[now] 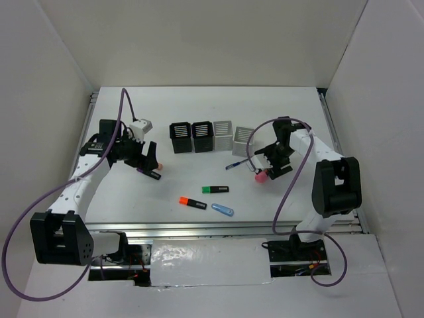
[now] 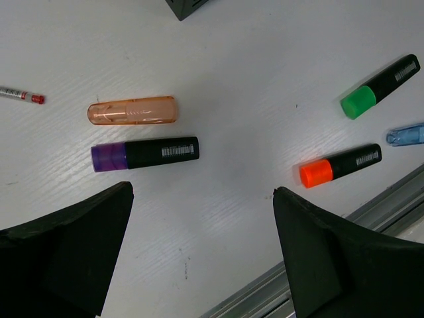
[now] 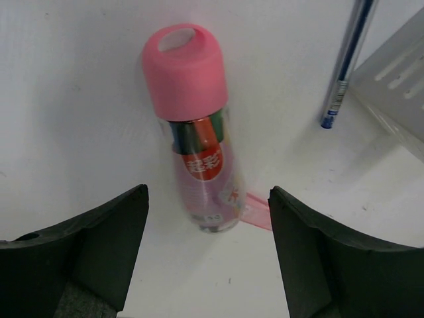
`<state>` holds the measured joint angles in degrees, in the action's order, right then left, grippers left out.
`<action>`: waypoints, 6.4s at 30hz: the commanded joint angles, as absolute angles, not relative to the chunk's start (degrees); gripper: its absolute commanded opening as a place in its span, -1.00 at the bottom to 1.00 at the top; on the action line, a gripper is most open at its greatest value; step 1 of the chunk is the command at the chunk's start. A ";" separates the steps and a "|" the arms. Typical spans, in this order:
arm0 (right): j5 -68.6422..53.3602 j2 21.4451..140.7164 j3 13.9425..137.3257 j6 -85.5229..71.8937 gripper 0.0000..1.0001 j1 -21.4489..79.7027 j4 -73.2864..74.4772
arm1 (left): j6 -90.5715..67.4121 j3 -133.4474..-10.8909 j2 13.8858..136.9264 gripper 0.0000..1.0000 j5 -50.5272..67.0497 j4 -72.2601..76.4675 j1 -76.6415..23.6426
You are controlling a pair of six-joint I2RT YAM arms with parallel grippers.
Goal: Sort the stationery into containers
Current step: Pick up the stationery from the center of the board, then place the stationery in the storage box.
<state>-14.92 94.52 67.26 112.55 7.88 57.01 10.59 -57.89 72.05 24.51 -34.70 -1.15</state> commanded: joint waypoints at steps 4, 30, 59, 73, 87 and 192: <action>-12.92 97.38 64.60 116.54 0.55 8.17 58.02 | 11.87 -58.80 72.77 0.99 24.61 -32.87 -0.70; -43.90 79.64 74.23 84.95 -0.97 9.57 66.61 | 8.34 -50.71 53.09 0.68 52.62 -16.44 4.75; -65.84 78.05 87.63 50.89 -1.00 32.95 65.58 | 38.41 -80.24 66.18 -0.19 69.52 -40.60 -27.25; -64.77 78.05 86.40 50.71 -1.00 36.12 64.16 | 37.44 -80.68 65.57 -0.17 68.03 -38.67 -28.74; -66.00 79.45 87.45 50.36 -1.00 36.47 63.81 | 32.26 -81.83 66.80 -0.18 69.96 -34.46 -29.79; -63.98 65.13 70.40 38.23 0.99 -5.10 50.54 | 30.23 -117.86 108.10 -1.00 5.45 -50.62 -20.92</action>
<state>-62.37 64.86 70.74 37.43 -4.51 51.51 30.92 -117.91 109.23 3.73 -51.96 -20.56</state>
